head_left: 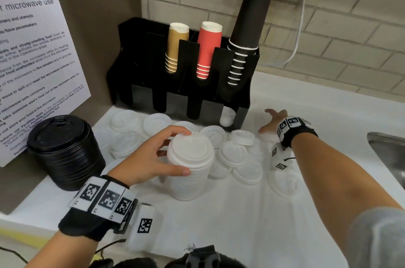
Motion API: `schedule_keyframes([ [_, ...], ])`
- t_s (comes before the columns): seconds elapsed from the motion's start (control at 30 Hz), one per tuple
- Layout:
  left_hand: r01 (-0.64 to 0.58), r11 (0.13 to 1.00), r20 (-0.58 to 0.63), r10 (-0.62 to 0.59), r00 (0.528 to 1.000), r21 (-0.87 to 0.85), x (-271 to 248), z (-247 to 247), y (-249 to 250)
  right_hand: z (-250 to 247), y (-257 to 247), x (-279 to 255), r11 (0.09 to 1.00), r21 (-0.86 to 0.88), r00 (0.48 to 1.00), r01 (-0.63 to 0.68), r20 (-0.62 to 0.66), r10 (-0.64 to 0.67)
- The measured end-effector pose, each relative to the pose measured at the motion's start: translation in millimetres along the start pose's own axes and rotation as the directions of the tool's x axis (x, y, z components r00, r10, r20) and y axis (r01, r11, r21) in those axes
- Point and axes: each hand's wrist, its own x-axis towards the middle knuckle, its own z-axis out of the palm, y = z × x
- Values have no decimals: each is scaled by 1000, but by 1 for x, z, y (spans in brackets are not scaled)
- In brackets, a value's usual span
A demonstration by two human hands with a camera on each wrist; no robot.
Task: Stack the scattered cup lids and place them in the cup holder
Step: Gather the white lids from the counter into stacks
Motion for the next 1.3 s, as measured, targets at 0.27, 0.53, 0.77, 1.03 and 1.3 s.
schedule_keyframes([
  [0.27, -2, 1000, 4, 2, 1000, 2, -1, 0, 0, -15, 1, -20, 977, 214, 997, -18, -73, 35],
  [0.53, -21, 1000, -24, 21, 999, 1, -3, 3, -3, -28, -15, -116, 670, 624, 894, 402, -426, -139],
  [0.77, -31, 999, -46, 30, 999, -12, -4, 6, -6, 4, -54, -199, 344, 693, 745, 633, -426, -513],
  [1.03, 4, 998, -64, -9, 998, -70, -2, 6, -12, 4, -83, -222, 396, 590, 652, 704, -314, -690],
  [1.3, 1, 997, -69, -7, 998, -83, 0, 6, -12, 0, -99, -230, 416, 490, 588, 767, -274, -761],
])
